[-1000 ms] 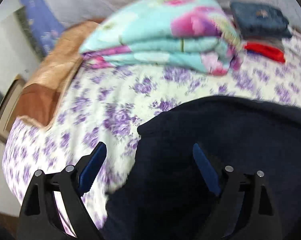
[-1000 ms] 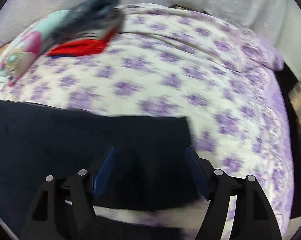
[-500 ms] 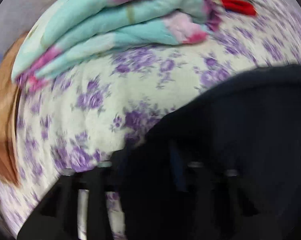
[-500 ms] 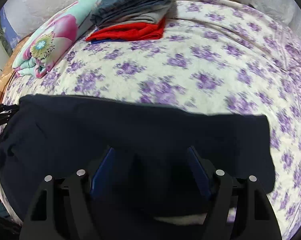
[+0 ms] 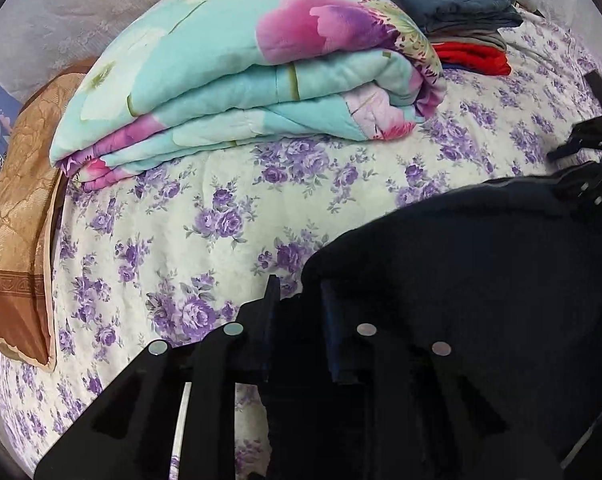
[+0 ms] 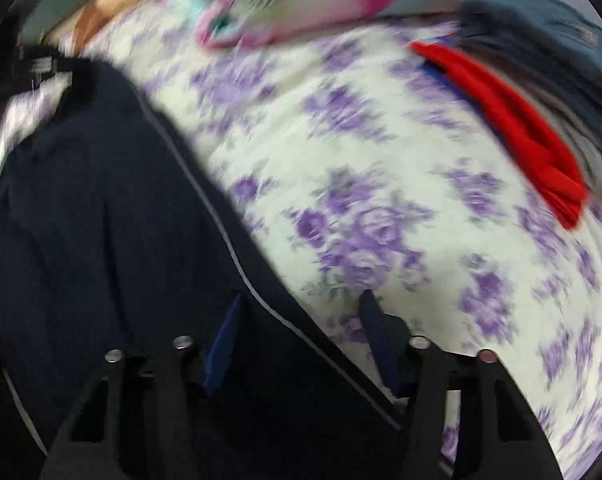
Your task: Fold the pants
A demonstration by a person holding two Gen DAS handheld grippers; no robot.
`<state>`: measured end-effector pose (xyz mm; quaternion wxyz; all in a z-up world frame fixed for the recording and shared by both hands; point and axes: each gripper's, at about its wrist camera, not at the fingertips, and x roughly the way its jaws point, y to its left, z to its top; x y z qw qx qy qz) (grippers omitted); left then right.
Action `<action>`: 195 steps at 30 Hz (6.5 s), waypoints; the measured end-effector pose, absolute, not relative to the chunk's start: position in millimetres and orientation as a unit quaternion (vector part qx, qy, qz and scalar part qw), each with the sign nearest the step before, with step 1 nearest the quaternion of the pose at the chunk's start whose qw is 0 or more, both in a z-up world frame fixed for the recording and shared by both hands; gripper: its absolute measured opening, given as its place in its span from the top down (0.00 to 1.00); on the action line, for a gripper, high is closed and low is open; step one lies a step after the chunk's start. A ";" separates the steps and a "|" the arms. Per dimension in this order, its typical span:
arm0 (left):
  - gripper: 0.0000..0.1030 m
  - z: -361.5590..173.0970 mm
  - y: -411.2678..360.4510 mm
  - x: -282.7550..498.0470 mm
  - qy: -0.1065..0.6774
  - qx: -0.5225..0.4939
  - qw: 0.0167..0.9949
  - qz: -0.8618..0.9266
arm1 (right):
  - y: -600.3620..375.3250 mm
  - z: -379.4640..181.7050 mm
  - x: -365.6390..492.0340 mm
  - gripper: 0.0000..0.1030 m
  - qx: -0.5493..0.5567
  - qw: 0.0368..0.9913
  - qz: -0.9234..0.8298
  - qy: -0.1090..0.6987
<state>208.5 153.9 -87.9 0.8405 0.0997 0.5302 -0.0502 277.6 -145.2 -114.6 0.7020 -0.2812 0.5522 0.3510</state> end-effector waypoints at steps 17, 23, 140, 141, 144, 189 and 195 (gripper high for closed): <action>0.82 -112.3 157.3 277.9 0.547 0.054 0.835 0.028 | -172.7 -103.3 342.8 0.34 -0.231 0.783 0.214 0.537; 0.70 -82.1 158.2 252.9 0.508 0.067 0.858 0.040 | -251.6 -40.4 301.7 0.27 -0.184 0.840 0.185 0.475; 0.52 -122.5 128.5 271.0 0.539 0.150 0.817 -0.136 | -210.5 -69.7 293.4 0.17 -0.216 0.811 0.260 0.477; 0.54 -125.9 126.4 271.3 0.539 0.163 0.815 -0.135 | -207.1 -72.3 294.5 0.17 -0.220 0.808 0.264 0.479; 0.66 -129.2 119.1 274.4 0.527 0.193 0.817 -0.132 | -186.7 -88.7 295.2 0.26 -0.274 0.795 0.264 0.473; 0.94 -74.0 112.1 46.4 0.515 0.065 0.838 -0.168 | -246.1 -66.5 65.7 0.92 -0.060 0.721 0.373 0.581; 0.95 -98.2 125.2 25.5 0.529 -0.008 0.836 -0.146 | -238.4 -87.3 53.9 0.91 -0.061 0.742 0.327 0.583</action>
